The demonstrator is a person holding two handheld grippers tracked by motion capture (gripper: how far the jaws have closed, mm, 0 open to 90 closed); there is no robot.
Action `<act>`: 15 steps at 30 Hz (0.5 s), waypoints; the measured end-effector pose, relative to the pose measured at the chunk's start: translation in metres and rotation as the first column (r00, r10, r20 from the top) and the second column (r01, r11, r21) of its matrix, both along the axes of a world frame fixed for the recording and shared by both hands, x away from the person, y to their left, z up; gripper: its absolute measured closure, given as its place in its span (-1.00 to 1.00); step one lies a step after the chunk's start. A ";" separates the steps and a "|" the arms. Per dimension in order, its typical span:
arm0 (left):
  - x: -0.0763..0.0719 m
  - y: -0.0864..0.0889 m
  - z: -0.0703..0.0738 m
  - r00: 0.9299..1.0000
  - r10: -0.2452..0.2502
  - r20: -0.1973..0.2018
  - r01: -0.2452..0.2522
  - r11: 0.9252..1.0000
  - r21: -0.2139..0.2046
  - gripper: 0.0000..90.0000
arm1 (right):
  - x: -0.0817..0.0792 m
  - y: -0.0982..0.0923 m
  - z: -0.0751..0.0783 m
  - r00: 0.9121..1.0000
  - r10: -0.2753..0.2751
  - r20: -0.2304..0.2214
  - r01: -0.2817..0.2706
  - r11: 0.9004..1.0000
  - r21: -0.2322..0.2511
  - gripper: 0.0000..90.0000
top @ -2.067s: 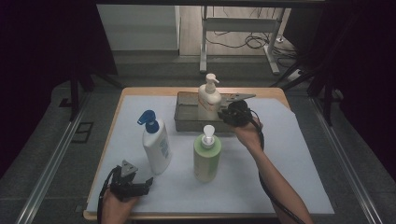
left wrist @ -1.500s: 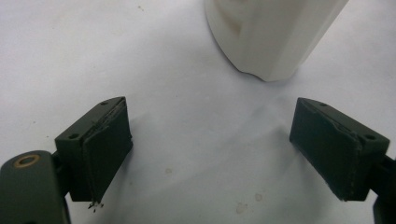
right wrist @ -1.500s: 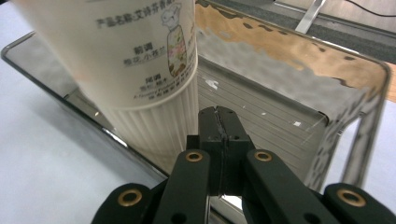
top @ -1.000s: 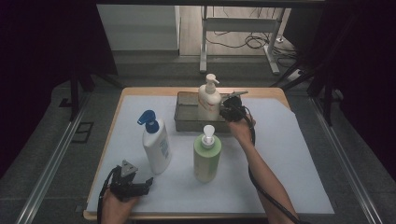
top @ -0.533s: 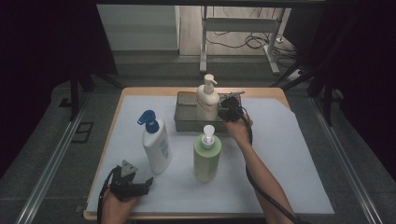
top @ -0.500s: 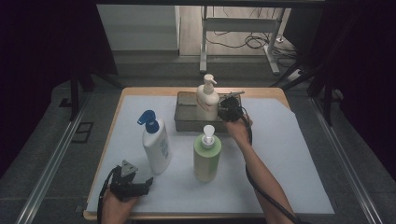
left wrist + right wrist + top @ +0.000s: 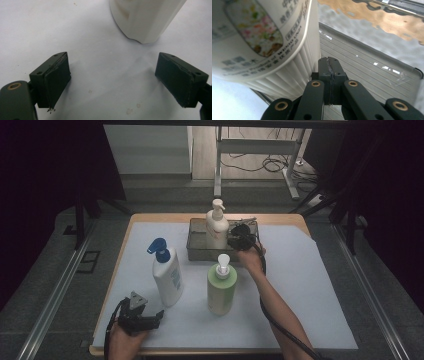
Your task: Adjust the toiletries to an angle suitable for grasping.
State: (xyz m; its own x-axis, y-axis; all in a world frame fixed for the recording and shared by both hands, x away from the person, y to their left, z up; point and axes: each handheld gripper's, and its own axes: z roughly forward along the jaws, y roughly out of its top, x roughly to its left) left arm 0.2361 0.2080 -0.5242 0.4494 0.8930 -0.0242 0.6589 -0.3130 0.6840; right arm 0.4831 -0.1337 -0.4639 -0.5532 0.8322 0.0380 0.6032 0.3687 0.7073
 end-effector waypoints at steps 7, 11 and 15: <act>0.000 0.000 0.000 1.000 0.000 0.000 0.000 1.000 -0.001 -0.72 | 0.000 0.011 0.000 1.000 0.021 0.000 -0.021 1.000 -0.001 0.98; 0.000 0.000 0.000 1.000 0.000 0.000 0.000 1.000 0.000 -0.72 | 0.000 0.016 0.001 0.999 0.033 0.000 -0.033 0.999 0.005 0.98; 0.000 0.000 0.000 1.000 0.000 0.000 0.000 1.000 0.000 -0.72 | -0.001 0.022 0.001 0.999 0.045 0.000 -0.045 0.999 0.009 0.98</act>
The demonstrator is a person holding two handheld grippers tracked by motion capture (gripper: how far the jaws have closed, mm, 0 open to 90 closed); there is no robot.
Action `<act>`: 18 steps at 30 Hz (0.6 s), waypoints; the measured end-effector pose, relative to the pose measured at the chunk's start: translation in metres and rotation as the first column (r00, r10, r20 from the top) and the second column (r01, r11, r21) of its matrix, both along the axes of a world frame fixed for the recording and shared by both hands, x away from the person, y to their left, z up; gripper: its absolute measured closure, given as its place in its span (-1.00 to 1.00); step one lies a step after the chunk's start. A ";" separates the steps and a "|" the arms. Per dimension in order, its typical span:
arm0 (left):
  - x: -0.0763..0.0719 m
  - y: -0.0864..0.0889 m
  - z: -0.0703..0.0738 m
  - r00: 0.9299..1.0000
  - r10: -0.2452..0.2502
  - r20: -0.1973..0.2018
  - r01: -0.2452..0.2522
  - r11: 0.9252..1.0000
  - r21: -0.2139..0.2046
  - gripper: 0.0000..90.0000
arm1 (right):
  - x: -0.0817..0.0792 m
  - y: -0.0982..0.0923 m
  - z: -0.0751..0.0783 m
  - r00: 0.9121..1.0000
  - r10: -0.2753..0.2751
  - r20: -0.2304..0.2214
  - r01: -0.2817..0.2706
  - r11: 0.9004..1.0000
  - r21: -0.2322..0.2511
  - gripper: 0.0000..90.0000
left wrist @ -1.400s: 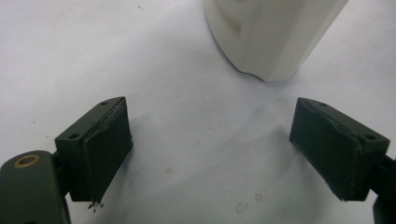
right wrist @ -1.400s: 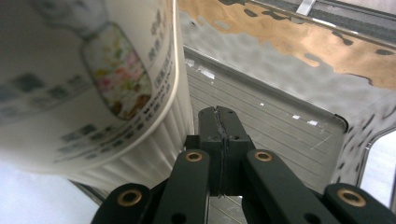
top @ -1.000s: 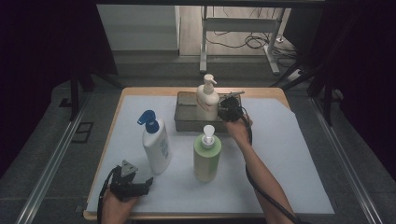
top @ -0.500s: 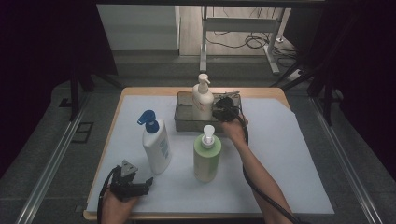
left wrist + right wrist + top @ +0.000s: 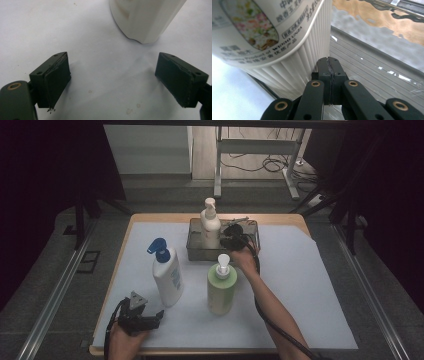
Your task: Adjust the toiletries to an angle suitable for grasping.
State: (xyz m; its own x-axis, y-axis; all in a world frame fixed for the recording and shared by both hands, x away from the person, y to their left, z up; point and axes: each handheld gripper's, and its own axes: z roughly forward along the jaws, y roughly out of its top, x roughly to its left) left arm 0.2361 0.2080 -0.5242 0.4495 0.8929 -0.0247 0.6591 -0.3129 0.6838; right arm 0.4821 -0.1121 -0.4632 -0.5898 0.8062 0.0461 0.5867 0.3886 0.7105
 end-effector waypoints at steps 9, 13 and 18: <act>0.000 0.000 0.000 1.000 0.000 0.000 0.000 1.000 0.000 -0.72 | 0.002 0.006 0.001 1.000 0.007 0.003 -0.008 1.000 0.012 0.97; 0.000 0.000 0.000 1.000 0.000 0.000 0.000 1.000 0.000 -0.72 | 0.006 0.007 0.003 1.000 -0.002 0.002 0.002 1.000 0.027 0.97; 0.000 0.000 0.000 1.000 0.000 0.000 0.000 1.000 0.000 -0.72 | 0.007 0.010 0.005 1.000 0.004 0.000 -0.004 1.000 0.023 0.98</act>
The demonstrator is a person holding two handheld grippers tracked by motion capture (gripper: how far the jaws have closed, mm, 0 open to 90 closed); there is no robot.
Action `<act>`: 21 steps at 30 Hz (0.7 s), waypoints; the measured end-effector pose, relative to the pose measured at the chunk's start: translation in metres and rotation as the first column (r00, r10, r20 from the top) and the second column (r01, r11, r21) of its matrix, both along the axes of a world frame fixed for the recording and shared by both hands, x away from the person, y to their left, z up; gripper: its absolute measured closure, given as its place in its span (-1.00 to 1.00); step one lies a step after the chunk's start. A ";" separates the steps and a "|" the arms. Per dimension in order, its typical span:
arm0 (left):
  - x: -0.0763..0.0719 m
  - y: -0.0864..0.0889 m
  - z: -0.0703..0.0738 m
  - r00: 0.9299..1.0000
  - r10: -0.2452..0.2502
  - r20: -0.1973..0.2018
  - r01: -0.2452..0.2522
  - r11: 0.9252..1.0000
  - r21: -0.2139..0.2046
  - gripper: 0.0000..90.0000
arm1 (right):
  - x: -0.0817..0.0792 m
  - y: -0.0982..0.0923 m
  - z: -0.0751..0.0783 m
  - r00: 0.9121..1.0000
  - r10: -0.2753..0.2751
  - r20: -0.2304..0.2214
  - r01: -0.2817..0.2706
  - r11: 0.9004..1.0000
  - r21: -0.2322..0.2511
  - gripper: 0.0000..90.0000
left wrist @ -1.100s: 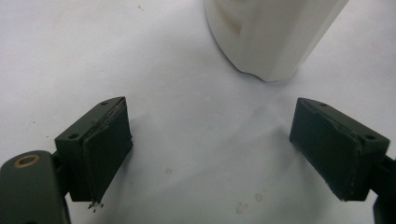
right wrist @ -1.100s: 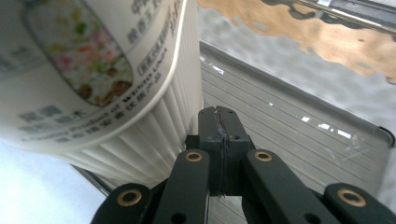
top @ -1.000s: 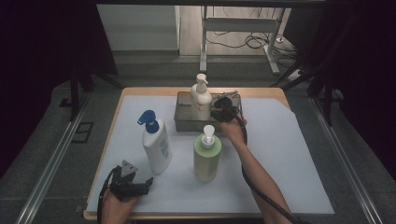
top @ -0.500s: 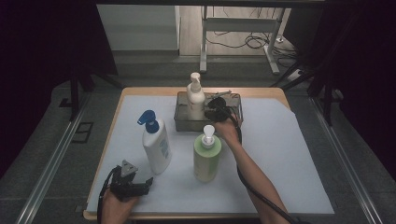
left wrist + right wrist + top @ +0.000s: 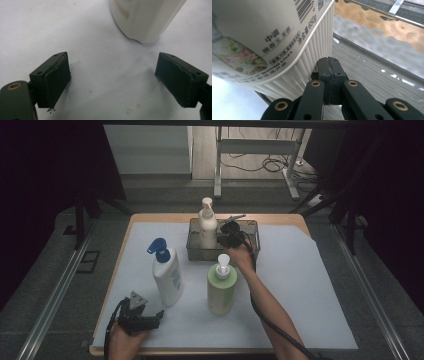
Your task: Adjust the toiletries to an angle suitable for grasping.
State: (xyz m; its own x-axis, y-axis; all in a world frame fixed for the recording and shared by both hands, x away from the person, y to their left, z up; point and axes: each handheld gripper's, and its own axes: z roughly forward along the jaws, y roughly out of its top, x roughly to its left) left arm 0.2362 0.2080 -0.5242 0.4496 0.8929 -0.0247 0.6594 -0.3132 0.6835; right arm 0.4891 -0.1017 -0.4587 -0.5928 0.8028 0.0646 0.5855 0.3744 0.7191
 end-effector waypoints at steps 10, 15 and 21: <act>0.000 0.000 0.000 1.000 0.000 0.000 0.000 1.000 0.000 -0.72 | -0.001 0.006 -0.002 1.000 0.015 -0.005 -0.015 1.000 0.000 0.98; 0.000 0.000 0.000 1.000 0.000 0.000 0.000 1.000 0.000 -0.72 | -0.001 0.009 -0.005 1.000 0.015 -0.011 -0.015 1.000 -0.006 0.98; 0.000 0.000 0.000 1.000 0.000 0.000 0.000 1.000 0.000 -0.72 | -0.001 0.012 -0.005 1.000 0.024 -0.013 -0.024 1.000 -0.005 0.98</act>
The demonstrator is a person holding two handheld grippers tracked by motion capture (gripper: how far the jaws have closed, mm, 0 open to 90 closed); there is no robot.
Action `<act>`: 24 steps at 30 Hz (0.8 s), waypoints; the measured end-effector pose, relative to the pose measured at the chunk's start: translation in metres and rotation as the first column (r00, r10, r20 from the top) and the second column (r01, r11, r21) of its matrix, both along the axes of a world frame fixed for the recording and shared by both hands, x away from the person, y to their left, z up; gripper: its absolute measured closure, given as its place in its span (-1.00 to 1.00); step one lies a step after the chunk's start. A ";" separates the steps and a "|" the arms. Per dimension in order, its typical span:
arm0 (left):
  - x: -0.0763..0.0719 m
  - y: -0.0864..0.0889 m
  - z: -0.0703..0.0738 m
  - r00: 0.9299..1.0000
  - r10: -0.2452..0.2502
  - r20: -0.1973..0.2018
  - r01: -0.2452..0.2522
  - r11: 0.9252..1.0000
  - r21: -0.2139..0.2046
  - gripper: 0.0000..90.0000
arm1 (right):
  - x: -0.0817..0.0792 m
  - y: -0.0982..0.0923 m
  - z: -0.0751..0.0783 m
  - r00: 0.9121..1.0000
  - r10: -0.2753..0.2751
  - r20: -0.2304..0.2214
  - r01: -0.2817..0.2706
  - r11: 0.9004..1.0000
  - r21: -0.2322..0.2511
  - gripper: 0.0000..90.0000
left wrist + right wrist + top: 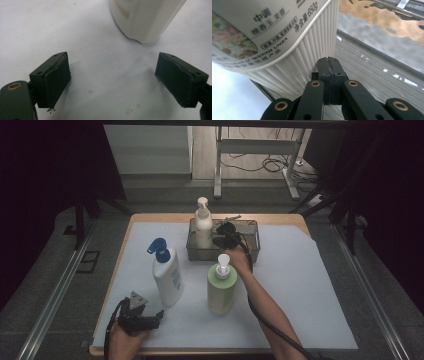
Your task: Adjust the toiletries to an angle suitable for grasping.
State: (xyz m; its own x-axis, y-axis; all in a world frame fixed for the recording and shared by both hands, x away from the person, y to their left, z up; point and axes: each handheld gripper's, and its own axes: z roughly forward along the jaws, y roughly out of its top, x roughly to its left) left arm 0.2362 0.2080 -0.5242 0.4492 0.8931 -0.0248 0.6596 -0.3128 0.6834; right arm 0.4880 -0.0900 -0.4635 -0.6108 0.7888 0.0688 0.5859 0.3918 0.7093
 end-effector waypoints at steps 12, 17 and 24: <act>0.000 0.000 0.000 1.000 0.000 0.000 0.000 1.000 0.000 -0.72 | 0.000 0.008 0.000 1.000 0.013 -0.005 -0.013 1.000 0.008 0.98; 0.000 0.000 0.000 1.000 0.000 0.000 0.000 1.000 0.000 -0.72 | 0.000 0.013 0.000 1.000 0.026 -0.003 -0.026 1.000 0.015 0.98; 0.000 0.000 0.000 1.000 0.000 0.000 0.000 1.000 0.000 -0.72 | -0.002 0.021 -0.001 0.998 0.058 -0.007 -0.057 0.998 0.027 0.98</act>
State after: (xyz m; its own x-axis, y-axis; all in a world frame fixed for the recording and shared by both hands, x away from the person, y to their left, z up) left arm 0.2363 0.2080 -0.5242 0.4493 0.8930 -0.0249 0.6597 -0.3129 0.6833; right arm 0.4863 -0.0687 -0.4648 -0.6545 0.7502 0.0941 0.5682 0.4059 0.7158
